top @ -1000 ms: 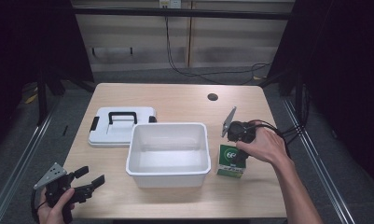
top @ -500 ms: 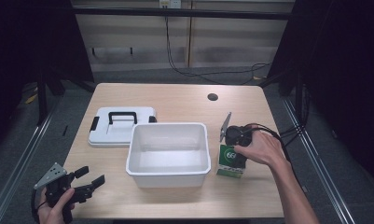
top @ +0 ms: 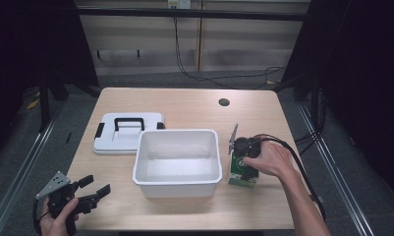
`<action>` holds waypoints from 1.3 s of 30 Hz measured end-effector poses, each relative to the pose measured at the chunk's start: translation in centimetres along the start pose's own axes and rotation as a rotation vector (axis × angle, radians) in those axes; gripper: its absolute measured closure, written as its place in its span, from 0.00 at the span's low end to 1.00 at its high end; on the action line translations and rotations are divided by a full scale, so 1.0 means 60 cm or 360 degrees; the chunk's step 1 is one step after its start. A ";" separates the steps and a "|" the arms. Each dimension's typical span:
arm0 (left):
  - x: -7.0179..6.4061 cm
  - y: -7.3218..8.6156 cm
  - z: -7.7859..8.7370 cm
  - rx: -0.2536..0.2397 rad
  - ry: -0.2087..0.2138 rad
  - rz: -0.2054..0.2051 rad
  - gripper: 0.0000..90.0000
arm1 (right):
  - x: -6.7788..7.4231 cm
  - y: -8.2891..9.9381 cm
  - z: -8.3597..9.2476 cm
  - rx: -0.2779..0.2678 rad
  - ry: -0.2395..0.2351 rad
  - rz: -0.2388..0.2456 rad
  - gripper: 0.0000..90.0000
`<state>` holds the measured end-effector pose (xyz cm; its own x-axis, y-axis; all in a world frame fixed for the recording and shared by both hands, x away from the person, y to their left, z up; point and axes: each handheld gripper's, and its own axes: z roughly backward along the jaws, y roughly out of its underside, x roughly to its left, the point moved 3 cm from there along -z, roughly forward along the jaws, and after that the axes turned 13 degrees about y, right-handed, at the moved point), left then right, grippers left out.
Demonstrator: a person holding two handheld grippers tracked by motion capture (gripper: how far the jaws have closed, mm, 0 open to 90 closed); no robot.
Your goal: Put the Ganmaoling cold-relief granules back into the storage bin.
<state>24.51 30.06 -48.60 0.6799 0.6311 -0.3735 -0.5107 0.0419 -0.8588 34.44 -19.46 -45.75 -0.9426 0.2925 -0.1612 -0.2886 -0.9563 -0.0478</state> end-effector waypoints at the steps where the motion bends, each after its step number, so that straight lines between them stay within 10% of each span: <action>1: 0.000 0.000 0.000 0.0001 -0.0001 0.0000 0.18 | 0.000 0.000 -0.001 0.0000 -0.0001 0.0008 0.14; 39: -0.002 0.000 -0.001 0.0002 0.0001 0.0002 0.18 | 0.003 -0.006 0.041 0.0033 -0.0016 0.0058 0.18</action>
<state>24.44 29.92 -48.57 0.6796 0.6306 -0.3750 -0.5122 0.0420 -0.8578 33.99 -19.04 -43.31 -0.9541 0.2577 -0.1526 -0.2574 -0.9661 -0.0216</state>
